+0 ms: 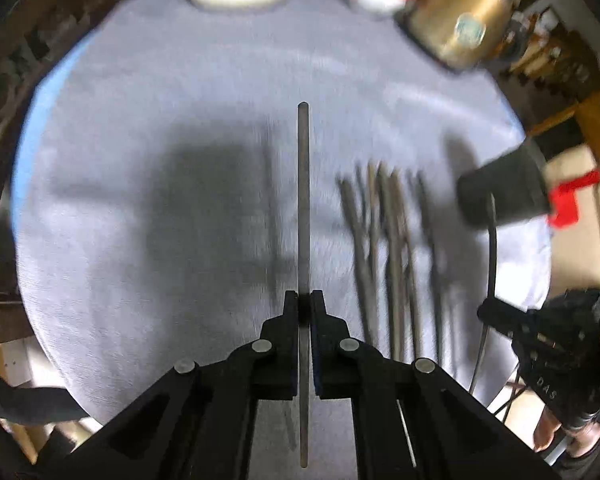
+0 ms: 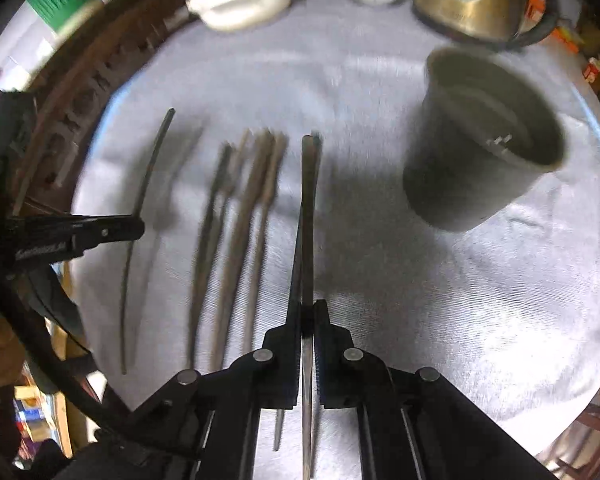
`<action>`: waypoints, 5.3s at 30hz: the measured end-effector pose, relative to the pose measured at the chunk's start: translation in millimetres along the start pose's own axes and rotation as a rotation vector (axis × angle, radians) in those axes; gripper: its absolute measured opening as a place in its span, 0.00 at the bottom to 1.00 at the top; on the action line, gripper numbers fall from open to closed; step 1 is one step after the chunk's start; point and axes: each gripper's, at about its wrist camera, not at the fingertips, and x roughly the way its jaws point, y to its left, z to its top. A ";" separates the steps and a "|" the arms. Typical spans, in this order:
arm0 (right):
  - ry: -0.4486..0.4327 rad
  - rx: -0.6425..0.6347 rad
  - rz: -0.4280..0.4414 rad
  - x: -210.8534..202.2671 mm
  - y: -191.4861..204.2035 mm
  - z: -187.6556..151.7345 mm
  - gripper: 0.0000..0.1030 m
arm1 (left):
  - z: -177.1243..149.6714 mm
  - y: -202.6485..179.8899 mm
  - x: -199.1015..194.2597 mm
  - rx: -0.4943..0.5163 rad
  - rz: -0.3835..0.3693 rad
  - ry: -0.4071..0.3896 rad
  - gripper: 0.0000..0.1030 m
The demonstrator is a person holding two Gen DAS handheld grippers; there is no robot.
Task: Organize utensils
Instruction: 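Lift both held chopsticks upright and carry them toward the gray cup, then lower both chopsticks into the gray cup and open both tools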
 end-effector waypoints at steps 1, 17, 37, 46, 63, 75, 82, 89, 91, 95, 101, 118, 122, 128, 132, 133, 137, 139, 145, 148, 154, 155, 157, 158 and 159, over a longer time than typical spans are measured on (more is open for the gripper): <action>-0.045 0.006 -0.003 -11.2 2.1 -3.6 0.06 | -1.3 1.6 -11.8 -0.009 -0.004 -0.053 0.05; -0.817 0.254 -0.252 -116.1 -51.6 -64.6 0.06 | -18.3 -28.9 -59.1 0.025 0.098 -0.662 0.05; -0.907 0.204 -0.362 -100.8 -60.2 -111.3 0.06 | -61.7 -15.7 -57.0 0.068 0.119 -0.781 0.06; -0.895 0.241 -0.335 -110.3 -62.3 -131.6 0.06 | -84.3 -10.9 -69.3 0.061 0.068 -0.774 0.06; -0.897 0.270 -0.298 -117.9 -66.9 -137.9 0.06 | -86.3 -13.9 -80.1 0.056 0.041 -0.781 0.06; -0.944 0.250 -0.233 -136.3 -64.8 -133.8 0.06 | -87.5 -12.0 -97.5 0.010 0.024 -0.797 0.06; -0.964 0.249 -0.214 -145.3 -62.8 -132.2 0.06 | -85.2 -16.3 -111.0 0.007 -0.026 -0.814 0.06; -0.984 0.258 -0.215 -160.9 -64.9 -133.1 0.06 | -78.7 -24.7 -122.3 0.013 -0.110 -0.826 0.06; -1.004 0.262 -0.216 -167.6 -66.5 -132.6 0.06 | -71.8 -30.3 -124.2 0.021 -0.133 -0.820 0.06; -1.052 0.270 -0.186 -184.1 -72.3 -125.5 0.06 | -57.3 -46.6 -131.9 0.037 -0.175 -0.833 0.06; -1.109 0.235 -0.155 -201.2 -73.4 -100.7 0.06 | -25.7 -82.1 -139.7 0.059 -0.265 -0.843 0.06; -1.039 0.227 -0.099 -165.7 -103.1 -27.4 0.06 | 52.9 -189.9 -76.9 0.182 -0.288 -0.723 0.06; -0.987 0.210 -0.100 -153.4 -109.3 -16.8 0.06 | 58.2 -191.8 -63.4 0.185 -0.277 -0.699 0.06; -0.934 0.224 -0.091 -140.3 -118.4 -8.7 0.06 | 60.7 -193.9 -50.7 0.209 -0.257 -0.670 0.06; -0.915 0.204 -0.096 -136.3 -115.6 -6.6 0.06 | 63.1 -195.8 -42.3 0.223 -0.252 -0.647 0.06; -0.909 0.203 -0.094 -135.3 -115.6 -5.4 0.06 | 62.7 -195.6 -41.7 0.225 -0.250 -0.646 0.06; -0.876 0.194 -0.097 -127.7 -116.5 0.8 0.06 | 65.6 -194.8 -36.4 0.224 -0.238 -0.636 0.06; -0.849 0.187 -0.105 -121.1 -115.0 5.2 0.06 | 67.5 -195.4 -28.4 0.228 -0.228 -0.610 0.06; -0.739 0.202 -0.114 -92.5 -118.9 14.3 0.08 | 63.0 -194.0 -9.4 0.234 -0.189 -0.540 0.07; -0.696 0.210 -0.118 -87.9 -118.3 14.0 0.08 | 58.6 -188.0 -14.0 0.215 -0.196 -0.516 0.25; -0.699 0.227 -0.162 -102.3 -112.4 0.2 0.15 | 35.5 -165.3 -46.7 0.197 -0.212 -0.581 0.48; -0.703 0.230 -0.166 -106.2 -110.7 -5.0 0.21 | 30.2 -158.5 -52.5 0.193 -0.208 -0.594 0.50; -0.712 0.234 -0.168 -112.2 -107.9 -14.3 0.33 | 17.8 -139.7 -63.3 0.170 -0.203 -0.612 0.57; -0.719 0.237 -0.166 -114.9 -105.5 -20.4 0.44 | 10.7 -128.0 -67.6 0.150 -0.198 -0.619 0.61; -0.727 0.244 -0.159 -118.1 -103.0 -29.8 0.54 | 5.3 -120.5 -70.2 0.138 -0.191 -0.622 0.62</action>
